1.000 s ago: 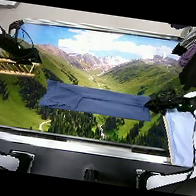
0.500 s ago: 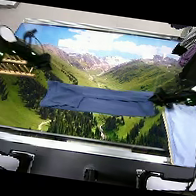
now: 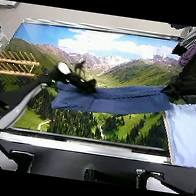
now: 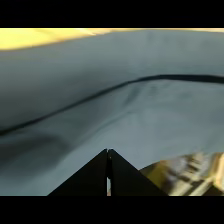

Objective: Fold the clothes and pants, and hang the long-sleeved shirts on hangers.

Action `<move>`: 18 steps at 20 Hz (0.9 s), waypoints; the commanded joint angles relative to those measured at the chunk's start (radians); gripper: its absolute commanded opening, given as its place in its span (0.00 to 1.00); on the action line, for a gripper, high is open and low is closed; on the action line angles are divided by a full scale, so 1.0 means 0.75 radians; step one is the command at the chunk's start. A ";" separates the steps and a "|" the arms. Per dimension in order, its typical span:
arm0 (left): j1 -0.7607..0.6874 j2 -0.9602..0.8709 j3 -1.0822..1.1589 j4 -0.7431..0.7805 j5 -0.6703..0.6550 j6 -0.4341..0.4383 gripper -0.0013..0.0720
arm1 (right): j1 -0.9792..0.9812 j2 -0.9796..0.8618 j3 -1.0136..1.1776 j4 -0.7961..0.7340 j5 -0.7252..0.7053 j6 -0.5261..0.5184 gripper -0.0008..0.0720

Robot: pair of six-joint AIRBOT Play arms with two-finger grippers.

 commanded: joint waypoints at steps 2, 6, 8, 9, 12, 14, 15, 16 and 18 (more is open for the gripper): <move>-0.193 -0.126 0.016 -0.263 0.219 -0.003 0.04 | 0.001 0.081 0.035 -0.017 0.071 0.089 0.05; -0.270 -0.231 0.122 -0.292 0.231 -0.035 0.03 | 0.001 0.117 0.035 -0.016 0.089 0.114 0.05; -0.298 -0.291 0.188 -0.296 0.223 -0.075 0.03 | 0.002 0.123 0.035 -0.009 0.085 0.120 0.05; -0.310 -0.317 0.220 -0.297 0.213 -0.094 0.04 | 0.001 0.122 0.035 -0.006 0.081 0.123 0.05; -0.343 -0.363 0.293 -0.310 0.200 -0.109 0.03 | 0.002 0.122 0.035 -0.006 0.040 0.122 0.05; -0.337 -0.361 0.313 -0.311 0.167 -0.105 0.03 | 0.002 0.122 0.035 -0.006 0.010 0.123 0.05; -0.320 -0.357 0.322 -0.311 0.122 -0.091 0.03 | 0.002 0.122 0.035 0.001 -0.001 0.124 0.05; -0.293 -0.344 0.325 -0.310 0.050 -0.060 0.03 | 0.002 0.122 0.035 0.010 -0.008 0.124 0.05; -0.216 -0.293 0.325 -0.233 -0.131 -0.043 0.03 | 0.003 0.122 0.035 0.081 -0.010 0.119 0.05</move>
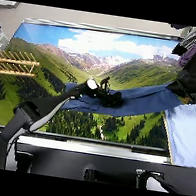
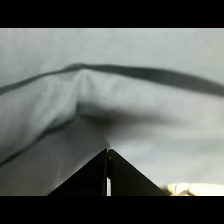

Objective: Fold the clothes and pants, and hang the long-sleeved shirts on hangers.

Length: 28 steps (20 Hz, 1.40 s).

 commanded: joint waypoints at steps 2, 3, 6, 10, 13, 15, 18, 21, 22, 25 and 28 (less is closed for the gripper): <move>0.162 0.138 0.018 0.238 -0.347 0.030 0.03 | 0.003 0.001 0.001 0.219 -0.024 -0.011 0.05; 0.221 0.206 0.018 0.327 -0.408 0.030 0.03 | 0.018 0.001 0.001 0.283 -0.033 -0.011 0.05; 0.418 0.411 0.018 0.496 -0.572 0.028 0.03 | 0.195 -0.001 0.001 0.278 -0.098 0.021 0.05; 0.700 0.673 0.018 0.605 -0.737 0.013 0.03 | 0.585 -0.047 0.001 0.226 -0.345 0.141 0.05; 0.905 0.828 0.018 0.611 -0.798 0.014 0.03 | 0.830 -0.145 0.001 0.219 -0.549 0.208 0.05; 1.026 0.902 0.018 0.611 -0.820 0.015 0.03 | 0.962 -0.230 0.001 0.232 -0.690 0.239 0.05; 1.174 0.961 0.018 0.611 -0.842 0.019 0.04 | 1.080 -0.343 0.001 0.314 -0.852 0.238 0.05; 1.268 0.970 0.018 0.610 -0.852 0.019 0.04 | 1.141 -0.427 0.001 0.336 -0.968 0.237 0.05; 1.282 0.969 0.018 0.610 -0.851 0.019 0.04 | 1.152 -0.452 0.001 0.340 -0.983 0.238 0.05; 1.288 0.964 0.018 0.611 -0.851 0.020 0.04 | 1.167 -0.516 0.001 0.351 -0.994 0.238 0.05; 1.286 0.958 0.008 0.611 -0.843 0.020 0.04 | 1.190 -0.561 0.001 0.371 -1.023 0.238 0.05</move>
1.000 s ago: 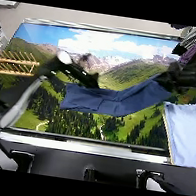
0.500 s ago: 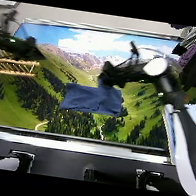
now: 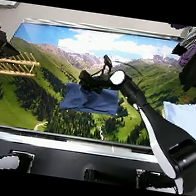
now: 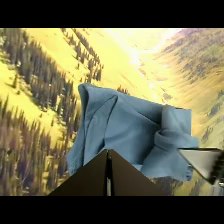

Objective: Fold the clothes and pants, and hang the long-sleeved shirts on hangers.

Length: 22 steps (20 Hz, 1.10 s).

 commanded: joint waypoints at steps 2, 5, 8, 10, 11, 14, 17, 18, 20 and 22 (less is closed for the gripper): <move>0.013 -0.002 -0.013 0.001 0.006 0.000 0.04 | 0.034 -0.073 0.002 0.034 -0.052 0.004 0.05; 0.013 -0.004 -0.013 0.001 0.008 0.000 0.04 | 0.034 -0.105 0.002 0.067 -0.053 -0.002 0.05; 0.013 -0.004 -0.013 0.001 0.008 -0.001 0.04 | 0.034 -0.110 0.002 0.110 -0.075 -0.004 0.10; 0.012 -0.004 -0.013 0.001 0.021 -0.002 0.04 | 0.040 -0.110 0.002 0.233 -0.081 -0.074 0.31; 0.012 -0.004 -0.013 0.001 0.024 -0.002 0.04 | 0.046 -0.110 0.002 0.296 -0.081 -0.107 0.32; 0.012 -0.004 -0.013 0.001 0.026 -0.005 0.04 | 0.068 -0.102 0.002 0.469 0.006 -0.215 0.46; 0.012 -0.004 -0.013 0.001 0.027 -0.007 0.04 | -0.001 -0.020 0.002 0.498 0.151 -0.303 0.54; 0.012 -0.004 -0.013 0.001 0.026 -0.007 0.04 | -0.069 0.023 0.002 0.475 0.198 -0.308 0.54; 0.012 -0.004 -0.013 0.001 0.026 -0.007 0.04 | -0.248 0.102 0.002 0.347 0.310 -0.322 0.54; 0.012 -0.004 -0.013 0.001 0.026 -0.006 0.04 | -0.458 0.154 0.001 0.109 0.477 -0.318 0.54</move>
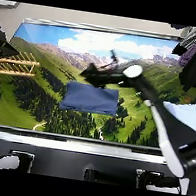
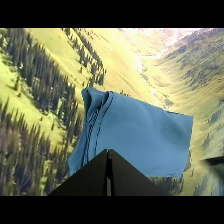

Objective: Fold the clothes and pants, and hang the long-sleeved shirts on hangers.

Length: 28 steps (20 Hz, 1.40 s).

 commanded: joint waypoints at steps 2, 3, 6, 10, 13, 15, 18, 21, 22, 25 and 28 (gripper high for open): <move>0.002 -0.001 -0.001 0.000 0.000 0.000 0.04 | -0.406 0.078 -0.011 -0.429 0.379 -0.028 0.57; 0.002 -0.001 -0.001 0.001 0.000 0.001 0.04 | -0.481 0.076 -0.043 -0.476 0.404 -0.046 0.66; 0.002 -0.001 -0.001 0.001 0.000 0.016 0.04 | -0.602 0.074 -0.236 -0.472 0.354 -0.130 0.68; 0.001 -0.001 -0.001 0.001 0.001 0.036 0.04 | -0.580 0.002 -0.425 -0.360 0.284 -0.258 0.69; 0.001 -0.001 -0.001 0.001 0.002 0.036 0.04 | -0.537 -0.077 -0.444 -0.322 0.218 -0.280 0.68; 0.001 -0.001 -0.001 0.001 0.002 0.036 0.04 | -0.495 -0.110 -0.444 -0.301 0.170 -0.303 0.67; 0.001 -0.001 -0.001 0.001 0.002 0.044 0.04 | -0.426 -0.150 -0.444 -0.261 0.113 -0.303 0.67; 0.001 -0.001 -0.001 0.001 0.002 0.052 0.04 | -0.374 -0.166 -0.444 -0.213 0.049 -0.303 0.67; 0.001 -0.001 -0.001 0.001 0.002 0.065 0.04 | -0.358 -0.169 -0.444 -0.204 0.028 -0.302 0.67; 0.002 -0.001 -0.001 0.004 0.002 0.076 0.04 | -0.311 -0.175 -0.444 -0.210 -0.007 -0.294 0.43; 0.001 -0.001 -0.001 0.006 0.002 0.076 0.04 | -0.307 -0.167 -0.420 -0.174 -0.009 -0.313 0.05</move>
